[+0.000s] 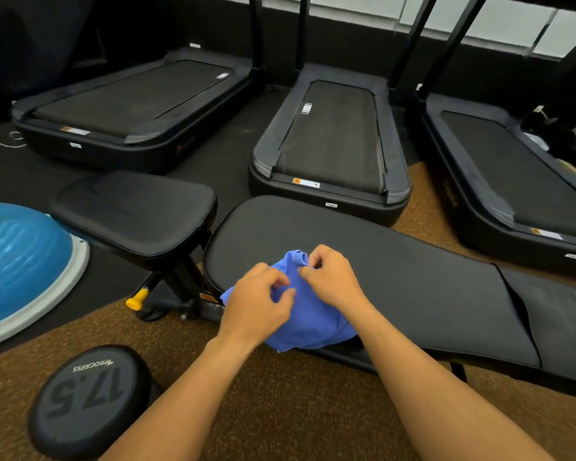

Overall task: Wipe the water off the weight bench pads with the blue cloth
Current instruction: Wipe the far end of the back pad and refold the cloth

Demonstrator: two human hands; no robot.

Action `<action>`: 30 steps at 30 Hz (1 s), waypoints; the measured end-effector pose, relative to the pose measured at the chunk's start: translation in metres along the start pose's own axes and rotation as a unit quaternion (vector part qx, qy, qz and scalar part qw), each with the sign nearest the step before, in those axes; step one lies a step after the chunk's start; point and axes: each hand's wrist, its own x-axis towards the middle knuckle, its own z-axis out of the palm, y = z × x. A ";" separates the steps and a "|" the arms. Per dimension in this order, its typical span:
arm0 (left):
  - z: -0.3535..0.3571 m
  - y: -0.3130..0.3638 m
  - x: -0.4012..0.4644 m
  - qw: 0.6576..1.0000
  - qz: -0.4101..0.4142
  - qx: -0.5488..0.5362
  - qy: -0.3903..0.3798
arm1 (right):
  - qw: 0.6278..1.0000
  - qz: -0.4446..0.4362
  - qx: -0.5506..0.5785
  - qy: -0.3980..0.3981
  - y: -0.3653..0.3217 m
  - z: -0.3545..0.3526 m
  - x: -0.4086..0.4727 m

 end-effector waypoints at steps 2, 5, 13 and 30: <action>0.007 0.017 0.004 0.998 -0.022 -0.051 -0.024 | 0.995 0.013 0.092 -0.027 -0.007 -0.005 -0.001; 0.011 0.032 0.011 0.989 -0.076 -0.125 -0.019 | 0.968 0.035 0.229 -0.095 -0.015 -0.017 -0.004; 0.002 0.031 0.021 0.973 -0.127 -0.189 -0.045 | 0.922 0.088 0.354 -0.128 -0.011 -0.035 -0.005; -0.027 0.034 -0.023 0.966 -0.159 -0.187 -0.076 | 0.939 0.059 0.247 -0.231 -0.013 -0.027 -0.047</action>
